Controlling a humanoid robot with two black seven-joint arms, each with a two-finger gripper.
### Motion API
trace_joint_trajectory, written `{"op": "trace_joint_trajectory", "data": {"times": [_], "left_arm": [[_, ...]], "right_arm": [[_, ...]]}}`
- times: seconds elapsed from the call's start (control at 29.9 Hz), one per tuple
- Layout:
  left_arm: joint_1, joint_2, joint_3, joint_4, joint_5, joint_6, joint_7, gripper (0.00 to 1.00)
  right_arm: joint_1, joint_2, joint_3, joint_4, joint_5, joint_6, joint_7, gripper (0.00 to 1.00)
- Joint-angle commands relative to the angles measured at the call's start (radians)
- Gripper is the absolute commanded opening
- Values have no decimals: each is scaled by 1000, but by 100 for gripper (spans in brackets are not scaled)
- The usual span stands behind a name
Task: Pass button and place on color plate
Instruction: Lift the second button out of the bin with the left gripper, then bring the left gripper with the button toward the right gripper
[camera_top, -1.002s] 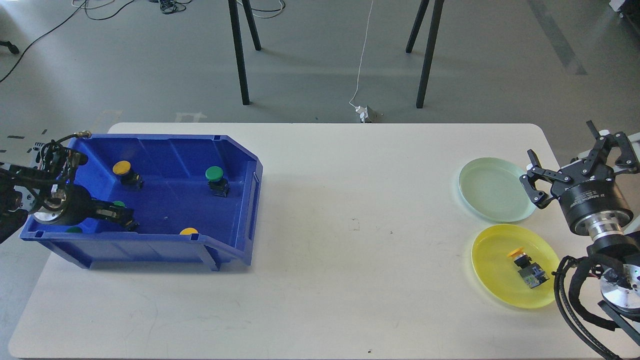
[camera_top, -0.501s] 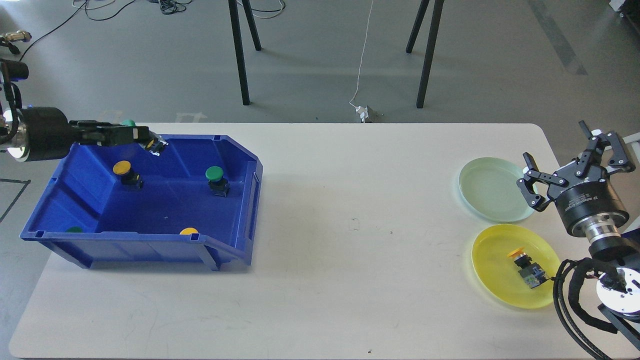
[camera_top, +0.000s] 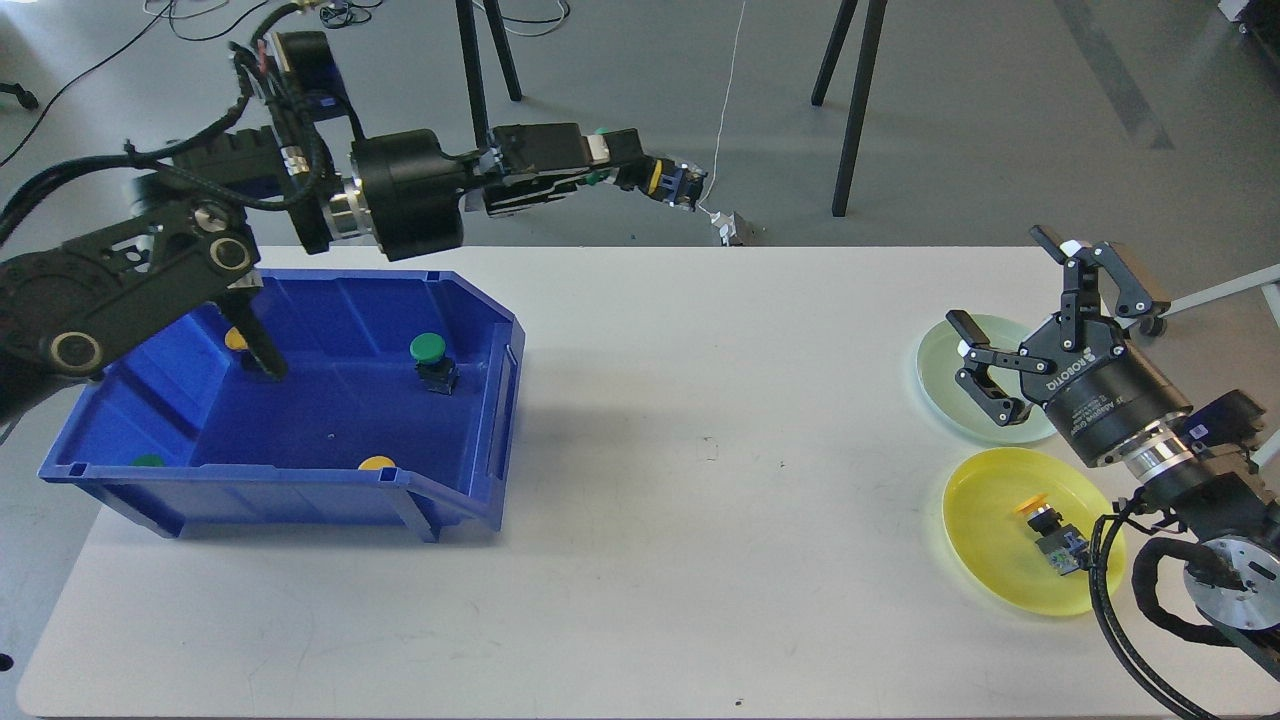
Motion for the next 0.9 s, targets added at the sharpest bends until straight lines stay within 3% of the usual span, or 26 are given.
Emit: {"op": "trace_joint_trajectory", "data": {"times": [0.0, 0.13, 0.33, 0.87], "left_arm": [[14, -119, 1, 96, 7, 9, 0, 4], [20, -166, 0, 133, 1, 15, 0, 4], [20, -163, 0, 131, 2, 9, 0, 4], [28, -160, 3, 128, 13, 14, 0, 5]], "right_arm": [[132, 2, -140, -16, -2, 20, 1, 100], [250, 38, -266, -51, 6, 34, 1, 100], [301, 120, -280, -67, 43, 80, 1, 100], [393, 157, -351, -131, 158, 114, 1, 99]]}}
